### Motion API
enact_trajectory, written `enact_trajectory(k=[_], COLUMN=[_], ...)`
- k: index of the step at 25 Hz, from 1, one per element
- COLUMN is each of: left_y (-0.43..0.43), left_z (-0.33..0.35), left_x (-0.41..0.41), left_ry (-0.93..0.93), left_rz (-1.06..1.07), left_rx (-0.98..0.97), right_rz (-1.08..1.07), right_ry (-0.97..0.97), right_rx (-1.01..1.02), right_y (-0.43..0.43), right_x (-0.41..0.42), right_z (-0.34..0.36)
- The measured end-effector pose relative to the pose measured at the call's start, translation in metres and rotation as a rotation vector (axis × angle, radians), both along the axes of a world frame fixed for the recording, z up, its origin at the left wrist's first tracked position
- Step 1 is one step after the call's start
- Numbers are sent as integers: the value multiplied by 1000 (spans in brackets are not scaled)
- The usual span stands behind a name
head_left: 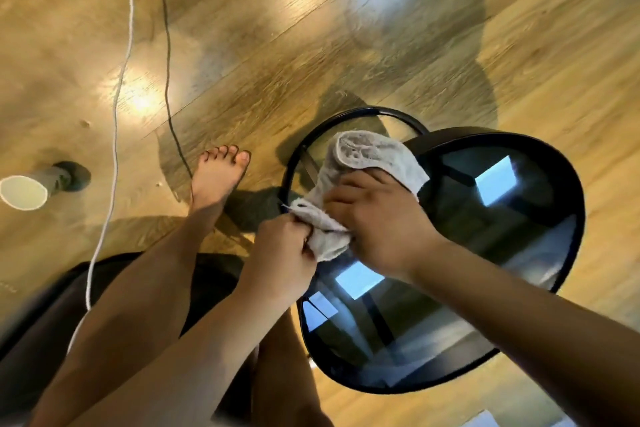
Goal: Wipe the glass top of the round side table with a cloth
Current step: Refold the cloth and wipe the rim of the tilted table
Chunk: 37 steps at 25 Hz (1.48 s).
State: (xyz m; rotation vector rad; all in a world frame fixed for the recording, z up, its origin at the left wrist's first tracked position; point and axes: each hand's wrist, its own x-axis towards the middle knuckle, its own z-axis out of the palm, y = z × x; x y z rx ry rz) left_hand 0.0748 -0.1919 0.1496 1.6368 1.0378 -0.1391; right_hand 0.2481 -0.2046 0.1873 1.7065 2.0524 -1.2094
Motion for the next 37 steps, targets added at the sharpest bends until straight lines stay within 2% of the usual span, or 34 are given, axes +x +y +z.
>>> enact_trajectory(k=[2, 3, 5, 7, 8, 9, 11, 13, 14, 15, 16, 18, 19, 21, 23, 25, 27, 30, 31, 32, 34, 35, 37], left_y=[-2, -3, -5, 1, 7, 14, 24, 24, 20, 16, 13, 9, 9, 10, 11, 12, 13, 8, 8, 9, 7, 0, -31], left_z=[-2, -2, 2, 6, 8, 9, 5, -5, -11, -18, -23, -29, -30, -30, -31, -32, -32, -27, -26, -24, -17, -14, -9], left_x=[-2, -2, -1, 8, 18, 32, 66, 93, 98, 98, 96, 93, 92, 95, 96, 94, 97, 98, 96, 95, 103, 115, 149], left_ry=[39, 55, 70, 44, 24, -11, -126, -224, -247, -252, -241, -238, -243, -244, -238, -219, -218, -239, -224, -186, -132, -151, -239], left_rz=[53, 70, 56, 25, 29, 63, 169, 222, 216, 196, 162, 74, 31, -60, -132, -176, -226, -386, -455, -538, -711, -771, -875], left_rx=[-39, -35, -34, -28, 1, 40, 122, 223, 278, 342, 402, 455, 458, 473, 491, 507, 536, 639, 696, 759, 866, 909, 975], right_rz=[-59, -180, -557, -876, -947, -962, -826, -557, -389, -266, -232, -393, -578, -1049, -1281, -1242, -1021, -577, -561, -644, -988, -1187, -1391], right_ry=[-47, -132, -458, -798, -819, -775, -552, -201, -92, -50, -35, -202, -360, -615, -655, -633, -545, -267, -229, -227, -360, -429, -505], right_rx=[76, 83, -14, -230, -241, -186, 22, 126, 147, 185, 209, 222, 171, -55, -162, -45, 142, 322, 353, 354, 266, 188, 74], right_y=[1, 2, -1, -16, -19, -17, -5, 1, -2, -4, -4, -18, -31, -64, -83, -73, -49, -31, -35, -43, -89, -125, -200], right_x=[47, 79, 143, 182, 180, 166, 119, 64, 47, 51, 68, 124, 158, 215, 228, 210, 184, 148, 156, 169, 213, 235, 262], right_z=[-7, -9, -6, 3, 4, 2, -8, -11, -12, -13, -13, -17, -19, -13, -8, -15, -24, -21, -18, -15, -17, -17, -21])
